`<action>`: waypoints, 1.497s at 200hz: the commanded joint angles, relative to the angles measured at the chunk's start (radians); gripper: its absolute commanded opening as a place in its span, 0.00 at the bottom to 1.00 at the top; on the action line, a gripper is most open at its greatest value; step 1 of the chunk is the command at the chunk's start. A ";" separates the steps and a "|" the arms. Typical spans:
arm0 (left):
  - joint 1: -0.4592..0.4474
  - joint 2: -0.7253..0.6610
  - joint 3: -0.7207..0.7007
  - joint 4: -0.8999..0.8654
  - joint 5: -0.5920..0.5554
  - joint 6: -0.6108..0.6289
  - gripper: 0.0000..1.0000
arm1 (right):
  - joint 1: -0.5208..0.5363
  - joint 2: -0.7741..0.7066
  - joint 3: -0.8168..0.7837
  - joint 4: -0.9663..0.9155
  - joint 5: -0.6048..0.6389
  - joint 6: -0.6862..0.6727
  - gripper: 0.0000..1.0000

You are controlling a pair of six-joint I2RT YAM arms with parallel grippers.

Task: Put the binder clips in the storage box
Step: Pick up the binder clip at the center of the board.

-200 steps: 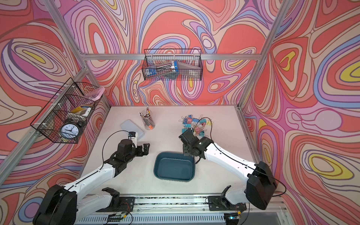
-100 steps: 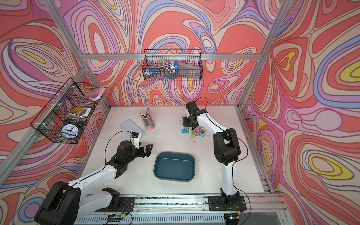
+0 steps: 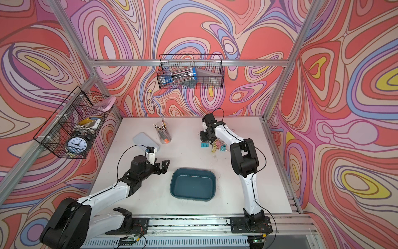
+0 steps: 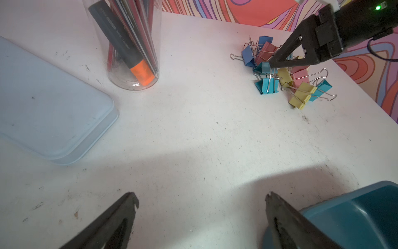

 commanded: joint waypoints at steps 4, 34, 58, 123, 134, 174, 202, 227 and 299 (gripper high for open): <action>-0.003 0.011 0.016 0.020 0.010 0.015 0.99 | -0.003 0.026 -0.006 0.049 -0.045 -0.018 0.46; -0.003 0.005 0.017 0.001 -0.003 0.030 0.99 | -0.003 0.050 -0.005 0.076 -0.044 -0.012 0.45; -0.004 0.003 0.019 -0.009 -0.006 0.035 0.99 | -0.003 0.064 -0.004 0.086 -0.048 -0.008 0.52; -0.004 0.028 0.031 -0.014 -0.012 0.041 0.99 | -0.003 0.032 -0.056 0.115 -0.048 -0.012 0.28; -0.003 0.029 0.033 -0.014 -0.012 0.042 0.99 | -0.003 0.025 -0.065 0.118 -0.049 -0.012 0.25; -0.003 0.028 0.033 -0.015 -0.013 0.042 0.99 | -0.003 -0.010 -0.095 0.139 -0.077 0.019 0.14; -0.004 0.027 0.033 -0.015 -0.014 0.042 0.99 | -0.003 -0.041 -0.110 0.147 -0.099 0.059 0.05; -0.003 0.026 0.031 -0.011 -0.013 0.041 0.99 | -0.003 -0.083 -0.149 0.184 -0.122 0.107 0.01; -0.004 0.017 0.024 -0.002 -0.015 0.039 0.99 | 0.005 -0.325 -0.330 0.349 -0.163 0.422 0.00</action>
